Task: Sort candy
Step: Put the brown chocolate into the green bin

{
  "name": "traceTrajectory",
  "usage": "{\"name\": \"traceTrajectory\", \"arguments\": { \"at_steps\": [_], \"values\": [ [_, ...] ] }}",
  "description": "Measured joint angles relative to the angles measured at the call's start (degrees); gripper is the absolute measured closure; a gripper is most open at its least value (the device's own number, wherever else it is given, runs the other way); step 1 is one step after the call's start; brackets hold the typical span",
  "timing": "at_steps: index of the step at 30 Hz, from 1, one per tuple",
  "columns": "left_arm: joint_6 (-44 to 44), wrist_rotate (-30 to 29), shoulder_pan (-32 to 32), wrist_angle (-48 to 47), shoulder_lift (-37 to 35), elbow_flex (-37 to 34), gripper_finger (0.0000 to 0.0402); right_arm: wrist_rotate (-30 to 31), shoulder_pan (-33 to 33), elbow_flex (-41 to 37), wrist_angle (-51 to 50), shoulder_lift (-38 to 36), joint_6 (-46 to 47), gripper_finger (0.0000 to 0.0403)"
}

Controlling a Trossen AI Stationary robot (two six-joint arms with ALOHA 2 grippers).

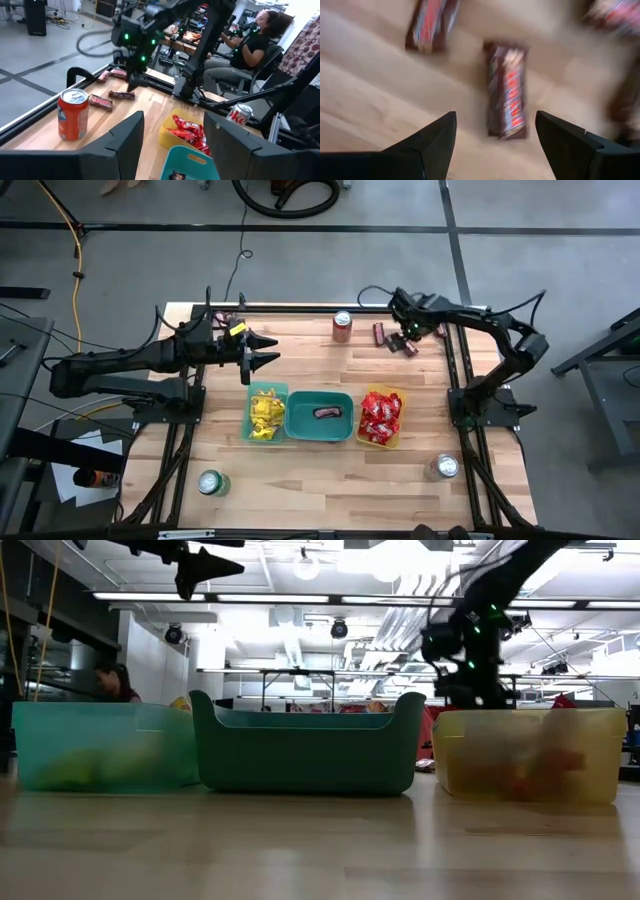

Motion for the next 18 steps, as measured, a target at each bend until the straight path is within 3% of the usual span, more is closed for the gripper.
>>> {"name": "traceTrajectory", "arguments": {
  "at_steps": [5,15,18],
  "values": [
    [0.0,0.0,-0.4,0.0,-0.1,0.0,0.0208,-1.1,-1.5,-6.8,4.8,-0.9,0.0,0.0135],
    [-1.0,-1.7,-0.4,0.0,-0.1,0.0,0.0208,0.5,-2.6,-9.6,12.3,-0.1,0.6,0.0136],
    [-1.5,-1.8,-0.4,0.0,-0.1,0.0,0.0208,0.4,-2.6,-10.6,12.6,1.2,0.6,0.0153]
  ]
}}
